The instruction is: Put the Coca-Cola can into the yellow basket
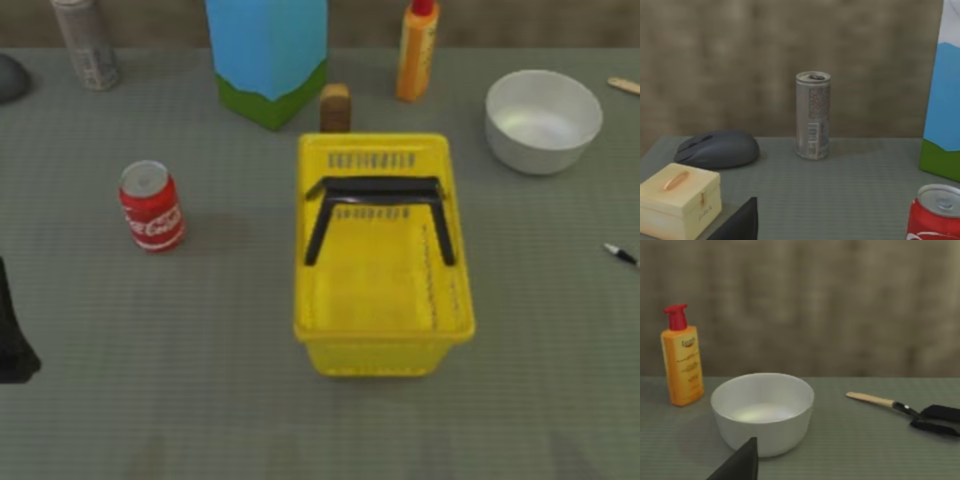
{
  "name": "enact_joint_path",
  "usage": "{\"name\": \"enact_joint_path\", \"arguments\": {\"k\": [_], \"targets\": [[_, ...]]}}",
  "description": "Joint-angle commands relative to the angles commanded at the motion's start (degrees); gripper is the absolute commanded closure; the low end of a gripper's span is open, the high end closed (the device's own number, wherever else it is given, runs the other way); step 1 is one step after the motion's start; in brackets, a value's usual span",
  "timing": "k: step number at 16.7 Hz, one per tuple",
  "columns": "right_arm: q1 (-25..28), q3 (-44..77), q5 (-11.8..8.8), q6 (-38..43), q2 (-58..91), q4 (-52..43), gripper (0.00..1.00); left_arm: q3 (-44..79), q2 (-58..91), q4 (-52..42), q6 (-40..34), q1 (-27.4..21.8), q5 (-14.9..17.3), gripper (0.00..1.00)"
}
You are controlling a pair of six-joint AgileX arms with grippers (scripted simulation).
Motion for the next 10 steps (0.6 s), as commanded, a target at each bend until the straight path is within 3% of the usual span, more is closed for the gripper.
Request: {"name": "enact_joint_path", "arguments": {"k": [5, 10], "targets": [[0.0, 0.0, 0.0, 0.0, 0.0, 0.0, 0.0, 3.34, 3.52, -2.94, 1.29, -0.57, 0.14, 0.0], [0.0, 0.0, 0.0, 0.0, 0.0, 0.0, 0.0, 19.64, 21.46, -15.23, 6.86, -2.54, 0.2, 0.0]]}}
